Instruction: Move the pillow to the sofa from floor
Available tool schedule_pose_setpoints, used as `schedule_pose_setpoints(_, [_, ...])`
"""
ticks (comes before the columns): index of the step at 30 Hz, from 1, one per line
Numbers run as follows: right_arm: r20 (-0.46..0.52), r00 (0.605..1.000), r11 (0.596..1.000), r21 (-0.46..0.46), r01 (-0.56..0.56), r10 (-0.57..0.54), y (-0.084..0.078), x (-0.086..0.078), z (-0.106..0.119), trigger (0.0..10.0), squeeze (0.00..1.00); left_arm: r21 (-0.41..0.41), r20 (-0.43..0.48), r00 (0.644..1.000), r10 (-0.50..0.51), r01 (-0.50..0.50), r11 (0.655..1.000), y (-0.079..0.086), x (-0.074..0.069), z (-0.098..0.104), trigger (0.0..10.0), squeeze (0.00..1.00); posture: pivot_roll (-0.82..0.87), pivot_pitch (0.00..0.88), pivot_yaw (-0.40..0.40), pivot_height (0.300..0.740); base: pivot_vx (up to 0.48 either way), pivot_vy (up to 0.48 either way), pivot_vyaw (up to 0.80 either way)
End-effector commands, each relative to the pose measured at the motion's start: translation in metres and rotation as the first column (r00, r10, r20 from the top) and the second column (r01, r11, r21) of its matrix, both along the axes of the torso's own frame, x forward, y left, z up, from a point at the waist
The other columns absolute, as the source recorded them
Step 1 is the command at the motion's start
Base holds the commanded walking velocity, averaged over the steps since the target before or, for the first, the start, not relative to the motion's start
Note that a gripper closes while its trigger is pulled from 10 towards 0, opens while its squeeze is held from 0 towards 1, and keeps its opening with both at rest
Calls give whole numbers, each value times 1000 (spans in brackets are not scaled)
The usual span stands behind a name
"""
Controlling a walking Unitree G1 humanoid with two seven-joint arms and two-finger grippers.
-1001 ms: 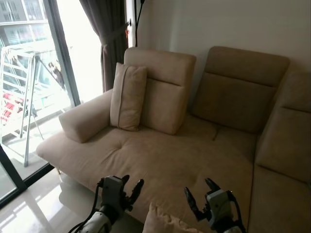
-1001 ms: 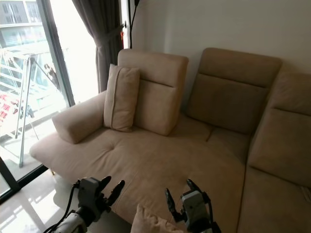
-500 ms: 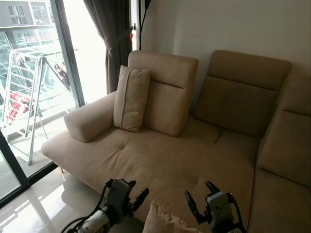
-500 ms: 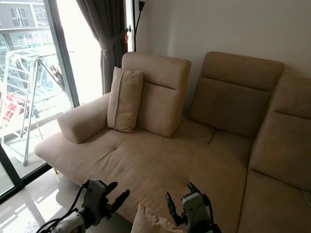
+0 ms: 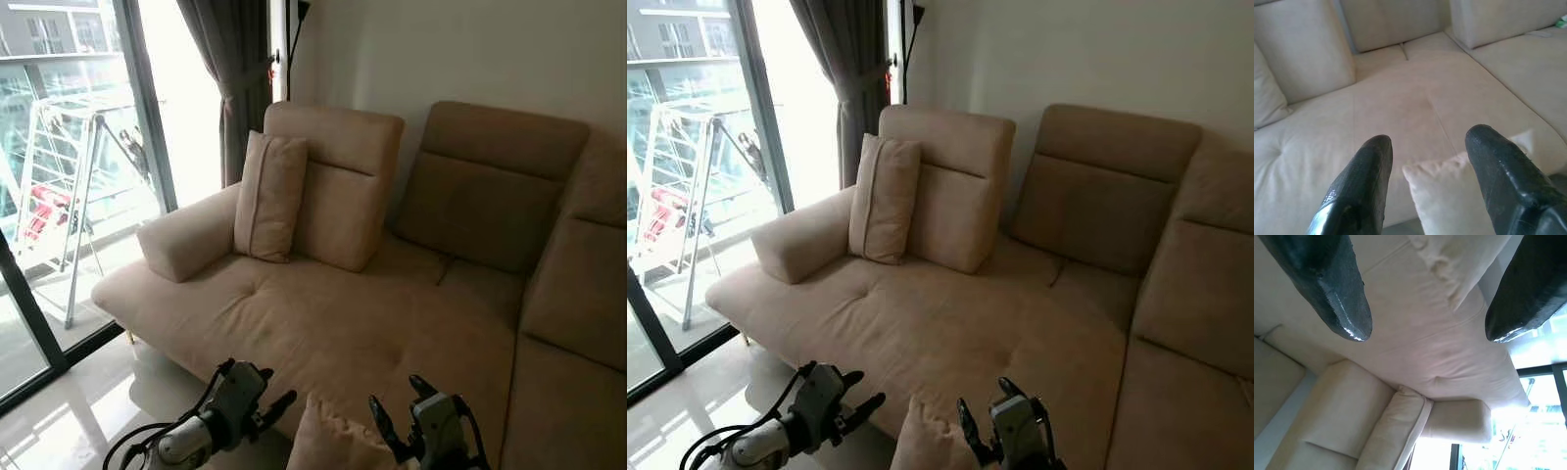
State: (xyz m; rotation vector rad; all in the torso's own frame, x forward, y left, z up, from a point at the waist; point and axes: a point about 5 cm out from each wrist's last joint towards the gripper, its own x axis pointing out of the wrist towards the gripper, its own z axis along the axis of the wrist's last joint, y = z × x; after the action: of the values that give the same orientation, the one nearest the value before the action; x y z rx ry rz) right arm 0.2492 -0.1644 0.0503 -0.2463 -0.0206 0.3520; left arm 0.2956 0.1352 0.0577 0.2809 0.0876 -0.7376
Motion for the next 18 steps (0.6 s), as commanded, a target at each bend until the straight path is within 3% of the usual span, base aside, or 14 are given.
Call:
schedule_pose_setpoints(1, [-26, 1000, 1000, -1, -5, 5, 0, -2, -4, 10000, 0, 19, -21, 1000, -16, 17, 1000, -1, -3, -6, 10000, 0, -21, 0, 3, 640, 0, 0, 0])
schedule_pose_setpoints(13, [-23, 1000, 1000, 6, 16, -16, -1, -3, -3, 10000, 0, 23, -21, 998, -51, 51, 998, -7, -7, -9, 10000, 0, -23, 0, 6, 600, 0, 0, 0])
schedule_pose_setpoints(18, [-47, 994, 995, 13, 103, -102, -16, -2, -5, 10000, 0, 27, -14, 998, -57, 57, 998, -7, -7, -9, 10000, 0, -23, 0, 7, 600, 0, 0, 0])
